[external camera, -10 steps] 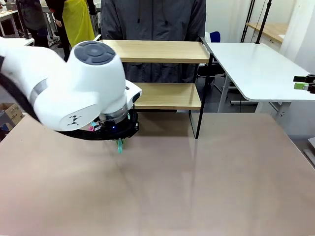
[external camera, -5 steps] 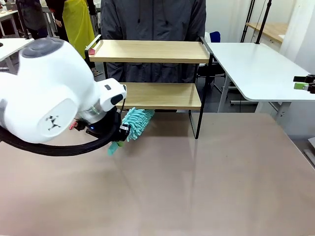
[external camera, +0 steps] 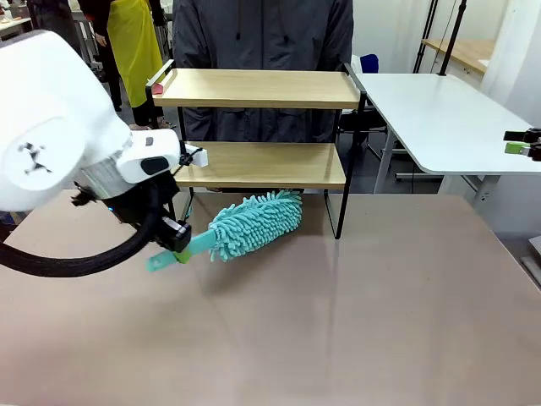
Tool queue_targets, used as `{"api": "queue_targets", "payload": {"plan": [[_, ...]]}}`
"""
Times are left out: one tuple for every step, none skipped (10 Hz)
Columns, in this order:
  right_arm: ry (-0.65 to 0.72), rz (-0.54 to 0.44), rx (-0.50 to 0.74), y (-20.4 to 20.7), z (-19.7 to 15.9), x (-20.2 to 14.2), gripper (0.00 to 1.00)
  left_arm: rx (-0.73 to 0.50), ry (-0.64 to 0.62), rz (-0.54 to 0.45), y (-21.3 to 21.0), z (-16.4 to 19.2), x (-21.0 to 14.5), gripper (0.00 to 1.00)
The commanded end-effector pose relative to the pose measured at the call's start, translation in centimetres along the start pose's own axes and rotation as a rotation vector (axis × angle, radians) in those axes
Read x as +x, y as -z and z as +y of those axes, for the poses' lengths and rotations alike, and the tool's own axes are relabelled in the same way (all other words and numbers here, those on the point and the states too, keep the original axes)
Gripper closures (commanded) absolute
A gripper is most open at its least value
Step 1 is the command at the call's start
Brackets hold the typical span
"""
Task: Clean the shelf.
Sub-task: Clean the specific section of the Shelf indicated by the human with the Duster.
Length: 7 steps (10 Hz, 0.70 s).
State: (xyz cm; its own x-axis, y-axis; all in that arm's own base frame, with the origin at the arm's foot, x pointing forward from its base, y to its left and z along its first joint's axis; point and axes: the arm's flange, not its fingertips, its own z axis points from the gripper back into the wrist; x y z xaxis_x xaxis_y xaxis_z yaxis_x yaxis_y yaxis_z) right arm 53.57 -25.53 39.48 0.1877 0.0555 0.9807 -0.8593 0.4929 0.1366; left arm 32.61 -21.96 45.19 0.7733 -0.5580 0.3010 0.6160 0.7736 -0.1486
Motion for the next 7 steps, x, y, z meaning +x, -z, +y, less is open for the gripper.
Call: {"api": "queue_targets", "payload": {"plan": [[0.0,0.004,-0.001,0.1,0.1,0.2,0.0,-0.067,0.091,0.004,-2.5,2.0,-0.5,0.87],[0.0,0.004,-0.001,0.1,0.1,0.2,0.0,-0.115,0.129,0.005,-3.9,2.6,-0.8,0.87],[0.0,0.004,-0.001,0.1,0.1,0.2,0.0,-0.145,0.176,0.008,-5.5,2.6,-0.9,0.87],[0.0,0.004,-0.001,0.1,0.1,0.2,0.0,-0.152,0.204,0.078,-7.4,2.8,-0.9,0.87],[0.0,0.004,-0.001,0.1,0.1,0.2,0.0,-0.103,0.211,0.119,-9.9,3.2,-0.9,0.87],[0.0,0.004,-0.001,0.1,0.1,0.2,0.0,-0.071,0.265,0.125,-12.9,3.3,-1.0,0.87],[0.0,0.004,-0.001,0.1,0.1,0.2,0.0,-0.081,0.354,0.171,-16.1,3.2,-1.0,0.87]]}}
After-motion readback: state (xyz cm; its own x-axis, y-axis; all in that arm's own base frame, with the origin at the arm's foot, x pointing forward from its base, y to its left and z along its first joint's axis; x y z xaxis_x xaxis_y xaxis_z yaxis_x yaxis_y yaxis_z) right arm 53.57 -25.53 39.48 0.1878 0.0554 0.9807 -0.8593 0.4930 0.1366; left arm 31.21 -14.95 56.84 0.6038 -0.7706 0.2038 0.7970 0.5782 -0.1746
